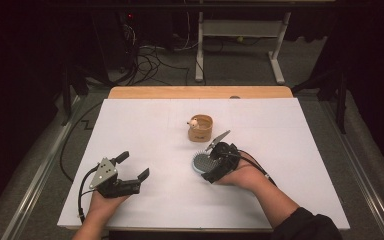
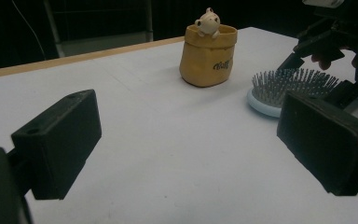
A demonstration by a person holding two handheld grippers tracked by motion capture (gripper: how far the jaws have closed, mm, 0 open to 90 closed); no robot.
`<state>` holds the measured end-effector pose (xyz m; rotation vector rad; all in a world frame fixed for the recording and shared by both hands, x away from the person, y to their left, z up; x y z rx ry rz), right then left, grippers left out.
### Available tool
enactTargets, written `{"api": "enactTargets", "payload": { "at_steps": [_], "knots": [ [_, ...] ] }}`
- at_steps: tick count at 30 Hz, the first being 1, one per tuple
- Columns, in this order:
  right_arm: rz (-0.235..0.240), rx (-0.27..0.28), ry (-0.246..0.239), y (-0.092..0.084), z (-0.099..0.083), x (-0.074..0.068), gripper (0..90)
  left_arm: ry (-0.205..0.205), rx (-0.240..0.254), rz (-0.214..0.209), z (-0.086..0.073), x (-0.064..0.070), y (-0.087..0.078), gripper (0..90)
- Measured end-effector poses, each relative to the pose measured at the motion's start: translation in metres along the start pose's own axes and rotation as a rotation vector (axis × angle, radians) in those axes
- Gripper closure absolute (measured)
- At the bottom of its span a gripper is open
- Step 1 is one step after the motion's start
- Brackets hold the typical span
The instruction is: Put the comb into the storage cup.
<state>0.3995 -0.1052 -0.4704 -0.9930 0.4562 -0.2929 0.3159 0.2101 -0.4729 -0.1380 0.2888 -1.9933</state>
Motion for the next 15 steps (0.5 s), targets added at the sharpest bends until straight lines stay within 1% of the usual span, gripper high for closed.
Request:
{"api": "enactTargets", "payload": {
  "at_steps": [4,15],
  "knots": [
    [-0.003,-0.017,-0.012,0.0042,0.0031,-0.0006,3.2,-0.001,-0.001,0.001,-0.0001,-0.0002,0.0000,7.2],
    [-0.001,-0.039,-0.014,0.0111,0.0047,0.0011,6.0,-0.005,0.001,0.003,0.0001,-0.0008,0.0000,7.2]
  ]
}}
Point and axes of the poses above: each handheld gripper's, and its own axes: y roughly forward along the jaws, z roughly out of its top, x roughly to its right, the point moved 3 cm from there along y, roughly forward along the jaws, and after that the axes turned 15 degrees about z, right-handed, at the moved point
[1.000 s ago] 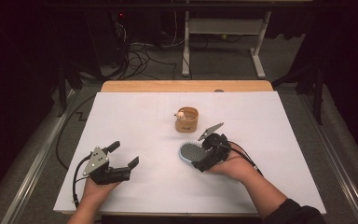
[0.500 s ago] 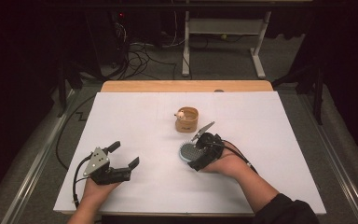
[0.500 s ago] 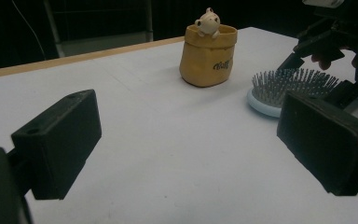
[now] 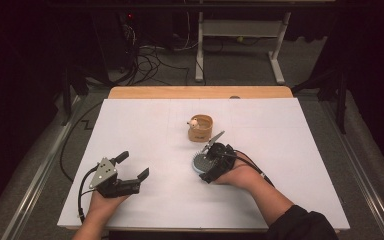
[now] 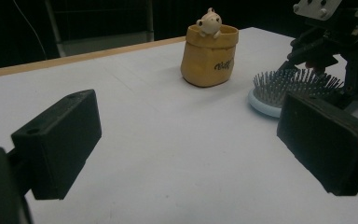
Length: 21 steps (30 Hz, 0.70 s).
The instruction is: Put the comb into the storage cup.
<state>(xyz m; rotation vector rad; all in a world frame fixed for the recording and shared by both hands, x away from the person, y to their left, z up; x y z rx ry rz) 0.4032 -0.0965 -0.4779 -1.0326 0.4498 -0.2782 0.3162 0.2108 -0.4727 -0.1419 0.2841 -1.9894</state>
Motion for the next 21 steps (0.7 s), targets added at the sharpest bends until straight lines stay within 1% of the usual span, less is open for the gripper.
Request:
{"api": "enactTargets", "payload": {
  "at_steps": [6,9,18,19,20,21],
  "knots": [
    [-0.015,-0.009,-0.008,0.0022,-0.0002,-0.0005,7.7,0.000,0.001,0.002,0.0001,-0.0003,-0.0002,7.2],
    [-0.022,-0.015,-0.028,0.0017,-0.0008,-0.0002,9.1,0.002,-0.001,0.002,0.0000,0.0000,-0.0001,7.2],
    [-0.025,-0.020,-0.030,0.0018,-0.0004,-0.0006,10.4,-0.003,-0.001,0.008,0.0002,-0.0013,0.0002,7.2],
    [-0.025,-0.021,-0.028,0.0017,-0.0003,-0.0009,11.2,-0.002,0.001,0.008,0.0003,-0.0011,-0.0002,7.2],
    [-0.023,-0.021,-0.036,0.0010,-0.0002,-0.0019,14.3,0.001,0.003,0.008,0.0003,-0.0007,-0.0004,7.2],
    [-0.023,-0.021,-0.036,0.0010,-0.0002,-0.0019,14.3,0.001,0.003,0.008,0.0003,-0.0007,-0.0004,7.2]
  ]
}}
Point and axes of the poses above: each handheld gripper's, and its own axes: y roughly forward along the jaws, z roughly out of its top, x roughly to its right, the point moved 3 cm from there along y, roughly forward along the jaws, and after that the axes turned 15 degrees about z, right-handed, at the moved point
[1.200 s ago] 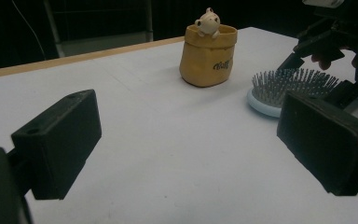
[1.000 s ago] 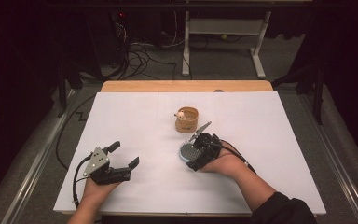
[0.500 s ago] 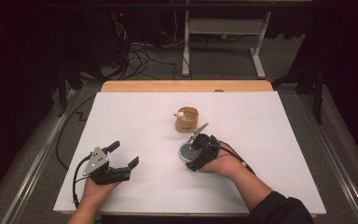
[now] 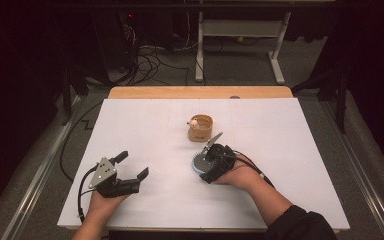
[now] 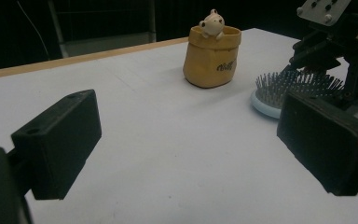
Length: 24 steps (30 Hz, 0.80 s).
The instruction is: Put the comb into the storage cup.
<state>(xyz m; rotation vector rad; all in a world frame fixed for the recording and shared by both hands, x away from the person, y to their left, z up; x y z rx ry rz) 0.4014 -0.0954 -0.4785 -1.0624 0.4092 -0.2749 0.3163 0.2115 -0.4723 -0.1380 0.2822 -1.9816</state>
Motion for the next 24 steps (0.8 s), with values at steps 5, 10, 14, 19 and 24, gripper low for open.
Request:
{"api": "enactTargets", "payload": {
  "at_steps": [5,10,14,19,24],
  "knots": [
    [0.002,0.004,-0.009,-0.0011,-0.0002,0.0000,17.8,0.001,-0.006,0.002,-0.0003,0.0000,0.0007,7.2],
    [0.002,0.004,-0.008,-0.0011,-0.0002,-0.0001,18.0,0.001,-0.006,0.001,-0.0003,-0.0003,0.0004,7.2],
    [0.000,-0.002,-0.009,-0.0008,0.0003,-0.0004,18.2,0.001,-0.004,0.002,-0.0002,-0.0001,0.0004,7.2],
    [0.000,-0.015,-0.009,-0.0011,0.0011,-0.0004,18.5,0.000,-0.006,0.007,-0.0002,-0.0007,0.0005,7.2],
    [0.002,-0.020,-0.012,-0.0012,0.0014,-0.0007,19.5,0.002,-0.006,0.008,-0.0002,-0.0006,0.0005,7.2]
  ]
}}
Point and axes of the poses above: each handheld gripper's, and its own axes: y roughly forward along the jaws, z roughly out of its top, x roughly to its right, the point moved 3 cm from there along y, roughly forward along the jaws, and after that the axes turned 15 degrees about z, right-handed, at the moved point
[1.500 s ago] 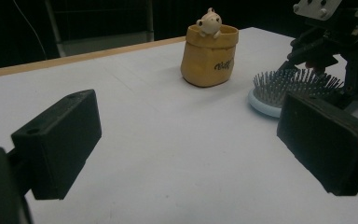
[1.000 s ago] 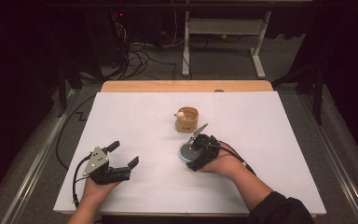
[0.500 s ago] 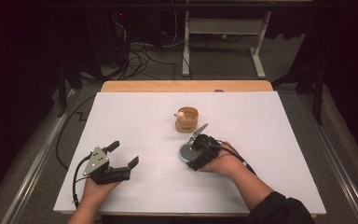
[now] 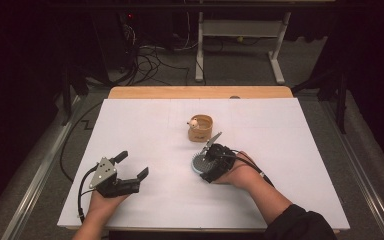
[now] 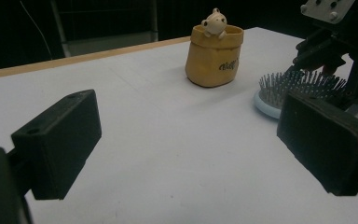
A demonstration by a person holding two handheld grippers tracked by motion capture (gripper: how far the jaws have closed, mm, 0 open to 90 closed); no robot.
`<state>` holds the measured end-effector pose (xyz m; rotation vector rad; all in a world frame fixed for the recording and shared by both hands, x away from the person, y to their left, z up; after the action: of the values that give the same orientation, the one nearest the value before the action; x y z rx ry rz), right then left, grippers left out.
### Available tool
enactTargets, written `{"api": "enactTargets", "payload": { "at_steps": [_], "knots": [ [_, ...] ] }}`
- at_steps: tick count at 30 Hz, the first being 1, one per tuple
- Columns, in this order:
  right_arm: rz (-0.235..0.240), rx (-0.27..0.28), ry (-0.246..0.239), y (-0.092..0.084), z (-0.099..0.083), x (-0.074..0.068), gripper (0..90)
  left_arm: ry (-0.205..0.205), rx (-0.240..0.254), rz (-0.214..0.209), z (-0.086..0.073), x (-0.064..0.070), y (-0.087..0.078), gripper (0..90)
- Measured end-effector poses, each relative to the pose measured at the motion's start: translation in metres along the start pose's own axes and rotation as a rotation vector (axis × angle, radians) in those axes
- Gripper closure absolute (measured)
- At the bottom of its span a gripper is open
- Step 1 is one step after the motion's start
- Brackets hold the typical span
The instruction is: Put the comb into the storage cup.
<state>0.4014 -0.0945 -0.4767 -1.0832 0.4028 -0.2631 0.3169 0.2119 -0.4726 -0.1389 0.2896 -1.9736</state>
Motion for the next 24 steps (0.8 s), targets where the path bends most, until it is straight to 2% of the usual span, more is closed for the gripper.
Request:
{"api": "enactTargets", "payload": {
  "at_steps": [6,16,24],
  "knots": [
    [-0.004,0.003,-0.004,0.000,0.000,-0.001,20.3,-0.001,0.001,0.003,0.000,0.000,0.000,7.2],
    [-0.005,-0.030,-0.017,-0.002,0.003,-0.003,20.7,0.000,0.000,0.007,0.000,-0.001,0.000,7.2],
    [-0.016,-0.010,-0.018,-0.010,0.006,-0.006,20.7,0.000,0.001,0.008,0.000,-0.001,0.000,7.2]
  ]
}}
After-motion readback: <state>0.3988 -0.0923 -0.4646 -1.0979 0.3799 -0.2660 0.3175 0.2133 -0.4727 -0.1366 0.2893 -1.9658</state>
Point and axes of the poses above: each handheld gripper's, and its own axes: y roughly forward along the jaws, z roughly out of its top, x roughly to its right, the point moved 3 cm from there along y, roughly forward along the jaws, and after that the axes turned 15 degrees about z, right-handed, at the moved point
